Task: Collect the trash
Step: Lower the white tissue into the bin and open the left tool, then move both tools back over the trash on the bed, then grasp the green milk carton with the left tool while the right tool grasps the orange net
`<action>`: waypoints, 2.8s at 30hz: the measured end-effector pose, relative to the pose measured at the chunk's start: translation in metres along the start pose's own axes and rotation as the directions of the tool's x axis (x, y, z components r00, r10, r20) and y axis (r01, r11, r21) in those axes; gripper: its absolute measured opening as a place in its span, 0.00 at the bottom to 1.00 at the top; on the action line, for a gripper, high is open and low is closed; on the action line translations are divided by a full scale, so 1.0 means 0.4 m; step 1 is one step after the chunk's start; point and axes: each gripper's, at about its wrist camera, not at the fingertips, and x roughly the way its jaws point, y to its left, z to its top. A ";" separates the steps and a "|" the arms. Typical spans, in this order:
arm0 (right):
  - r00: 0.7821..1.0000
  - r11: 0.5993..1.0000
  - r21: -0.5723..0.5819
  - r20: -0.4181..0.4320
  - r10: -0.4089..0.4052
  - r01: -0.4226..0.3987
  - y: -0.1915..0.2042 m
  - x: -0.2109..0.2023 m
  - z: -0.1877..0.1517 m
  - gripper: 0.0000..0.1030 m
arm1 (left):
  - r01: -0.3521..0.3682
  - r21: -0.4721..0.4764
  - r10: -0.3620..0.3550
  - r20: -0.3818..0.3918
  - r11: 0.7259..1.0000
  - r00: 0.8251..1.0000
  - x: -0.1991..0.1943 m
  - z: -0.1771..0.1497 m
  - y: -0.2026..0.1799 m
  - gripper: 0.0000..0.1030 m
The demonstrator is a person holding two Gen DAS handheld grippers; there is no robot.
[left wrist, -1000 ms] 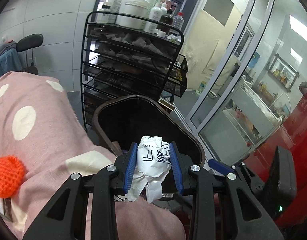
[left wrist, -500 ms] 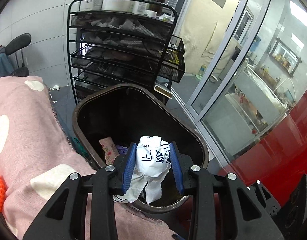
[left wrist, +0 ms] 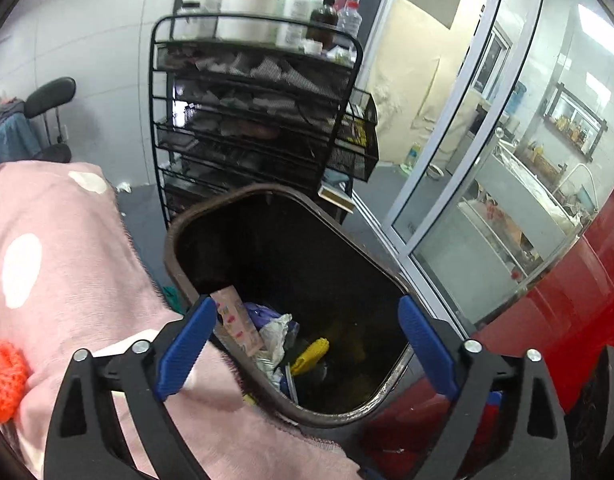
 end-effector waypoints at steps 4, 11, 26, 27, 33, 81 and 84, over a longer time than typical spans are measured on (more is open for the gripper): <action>1.000 1.000 -0.005 -0.001 0.003 -0.003 0.003 0.007 0.003 0.91 | -0.033 0.012 0.033 0.039 0.999 0.999 -0.052 -0.019 0.003 0.92; 1.000 1.000 -0.012 0.003 0.015 -0.015 0.021 0.015 0.015 0.91 | -0.098 0.008 0.096 0.103 0.995 0.990 -0.130 -0.057 0.024 0.95; 0.996 0.993 -0.084 0.021 0.090 -0.088 0.123 0.028 0.049 0.91 | -0.229 -0.151 0.254 0.176 0.962 0.951 -0.279 -0.162 0.150 0.95; 0.995 0.991 -0.093 0.023 0.097 -0.094 0.132 0.030 0.052 0.91 | -0.239 -0.166 0.268 0.184 0.957 0.946 -0.291 -0.171 0.160 0.95; 0.990 0.980 -0.145 0.020 0.140 -0.136 0.197 0.041 0.074 0.91 | -0.275 -0.284 0.332 0.177 0.919 0.927 -0.354 -0.229 0.249 0.95; 0.951 0.729 -0.619 -0.108 0.291 -0.294 0.666 0.195 0.216 0.79 | -0.132 -0.747 0.300 0.093 0.651 0.949 -0.379 -0.327 0.686 0.55; 0.956 0.705 -0.649 -0.149 0.251 -0.286 0.703 0.244 0.217 0.61 | -0.123 -0.745 0.299 0.106 0.656 0.948 -0.386 -0.330 0.681 0.53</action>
